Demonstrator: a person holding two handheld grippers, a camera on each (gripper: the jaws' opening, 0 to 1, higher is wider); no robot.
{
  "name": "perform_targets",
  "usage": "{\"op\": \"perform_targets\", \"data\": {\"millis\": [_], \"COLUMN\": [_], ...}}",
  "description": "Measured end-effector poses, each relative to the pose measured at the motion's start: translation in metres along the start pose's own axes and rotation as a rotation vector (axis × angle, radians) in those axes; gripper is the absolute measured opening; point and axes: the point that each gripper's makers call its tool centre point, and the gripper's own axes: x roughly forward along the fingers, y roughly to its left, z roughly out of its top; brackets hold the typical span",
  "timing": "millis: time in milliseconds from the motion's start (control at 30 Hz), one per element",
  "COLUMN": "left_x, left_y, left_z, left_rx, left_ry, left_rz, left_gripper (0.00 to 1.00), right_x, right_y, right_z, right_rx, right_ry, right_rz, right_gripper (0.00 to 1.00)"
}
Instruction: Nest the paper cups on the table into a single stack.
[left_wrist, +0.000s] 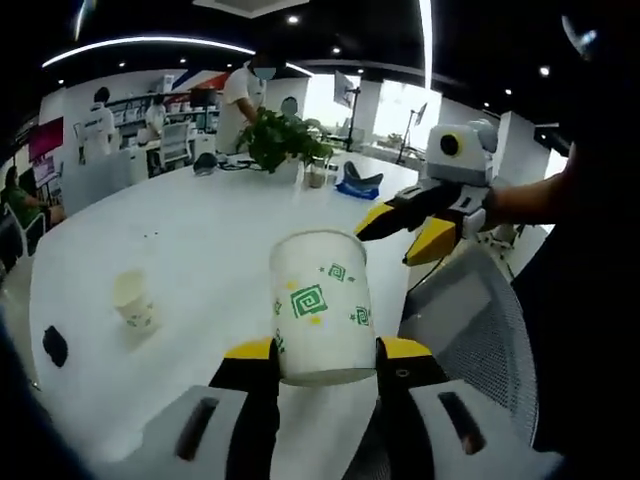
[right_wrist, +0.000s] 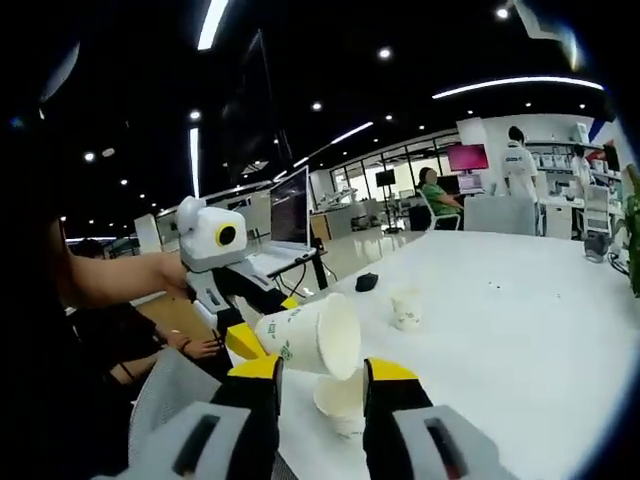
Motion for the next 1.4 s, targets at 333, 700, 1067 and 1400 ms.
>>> {"op": "perform_targets", "data": {"millis": [333, 700, 1067, 1400], "left_x": [0.007, 0.008, 0.012, 0.012], "left_y": [-0.02, -0.03, -0.032, -0.027], "left_z": [0.0, -0.003, -0.006, -0.01], "left_rx": [0.045, 0.069, 0.053, 0.032], "left_ry": [0.011, 0.016, 0.032, 0.05], "left_rz": [-0.075, -0.109, -0.117, -0.109], "left_gripper": [0.37, 0.37, 0.37, 0.36], "right_x": [0.004, 0.005, 0.003, 0.005], "right_y": [0.012, 0.018, 0.017, 0.02], "right_z": [-0.003, 0.002, 0.002, 0.004], "right_rx": [0.037, 0.134, 0.167, 0.164], "right_ry": [0.014, -0.024, -0.039, -0.036], "right_rz": [0.058, 0.123, 0.124, 0.138], "right_gripper": [0.14, 0.05, 0.02, 0.01]}}
